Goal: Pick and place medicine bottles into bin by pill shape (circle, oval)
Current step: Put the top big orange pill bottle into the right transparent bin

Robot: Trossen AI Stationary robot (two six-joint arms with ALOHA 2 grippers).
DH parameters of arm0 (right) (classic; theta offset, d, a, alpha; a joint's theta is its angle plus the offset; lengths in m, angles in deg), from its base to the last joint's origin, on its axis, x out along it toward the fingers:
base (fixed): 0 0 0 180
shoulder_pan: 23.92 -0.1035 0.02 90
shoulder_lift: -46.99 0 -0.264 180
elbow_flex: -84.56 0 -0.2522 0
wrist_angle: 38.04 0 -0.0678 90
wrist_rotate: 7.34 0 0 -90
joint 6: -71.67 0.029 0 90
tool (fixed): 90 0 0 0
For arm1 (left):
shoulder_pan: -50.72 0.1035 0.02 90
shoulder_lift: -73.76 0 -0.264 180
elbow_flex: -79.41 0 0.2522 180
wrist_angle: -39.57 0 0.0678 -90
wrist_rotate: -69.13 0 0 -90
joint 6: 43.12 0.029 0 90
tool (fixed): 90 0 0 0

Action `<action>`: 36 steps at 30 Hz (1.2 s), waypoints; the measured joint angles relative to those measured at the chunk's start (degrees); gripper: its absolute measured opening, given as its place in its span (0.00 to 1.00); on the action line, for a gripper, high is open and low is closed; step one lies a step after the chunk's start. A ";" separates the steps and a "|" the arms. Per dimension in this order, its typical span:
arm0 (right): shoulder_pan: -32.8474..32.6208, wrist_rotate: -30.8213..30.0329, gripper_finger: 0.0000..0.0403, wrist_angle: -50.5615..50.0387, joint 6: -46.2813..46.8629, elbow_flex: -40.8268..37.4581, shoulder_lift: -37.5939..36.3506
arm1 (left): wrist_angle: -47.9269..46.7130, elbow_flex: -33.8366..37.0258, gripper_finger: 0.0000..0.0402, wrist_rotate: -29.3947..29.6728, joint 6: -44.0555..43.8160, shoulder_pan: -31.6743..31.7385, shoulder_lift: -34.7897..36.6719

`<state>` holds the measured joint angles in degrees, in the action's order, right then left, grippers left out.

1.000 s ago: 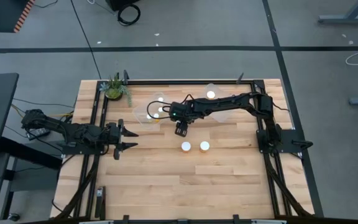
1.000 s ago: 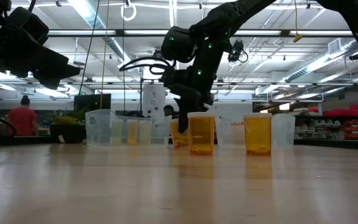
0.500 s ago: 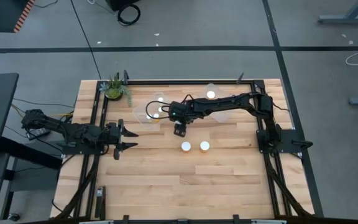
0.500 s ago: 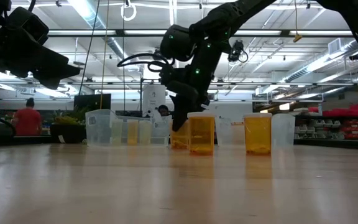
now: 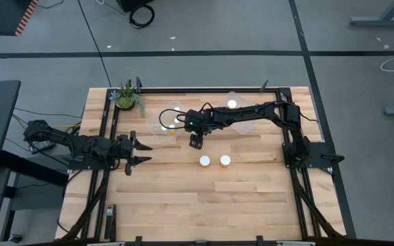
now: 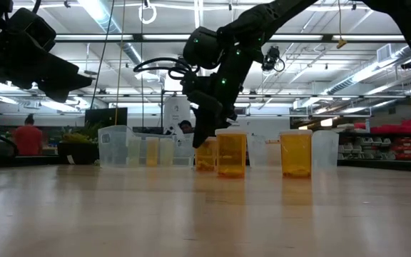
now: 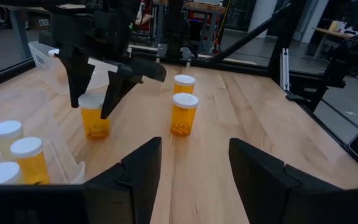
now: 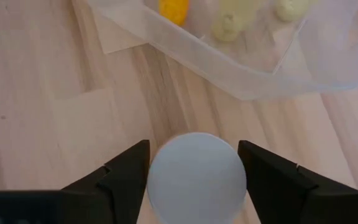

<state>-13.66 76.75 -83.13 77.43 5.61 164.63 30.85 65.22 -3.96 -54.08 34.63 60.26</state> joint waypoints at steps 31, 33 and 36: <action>-0.37 -10.86 0.56 -13.62 1.10 0.02 -16.73 | -0.57 0.00 0.48 -0.02 -0.43 0.00 0.01; -0.28 -12.18 0.56 -15.19 1.66 0.02 -17.45 | -0.57 0.00 0.48 -0.02 -0.44 0.00 0.02; -0.17 -14.08 0.56 -16.17 2.20 -1.25 -18.72 | -0.58 0.00 0.49 -0.02 -0.68 0.00 0.02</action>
<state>-13.83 62.66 -99.31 79.62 4.35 145.92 30.27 65.22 -3.98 -54.76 34.63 60.29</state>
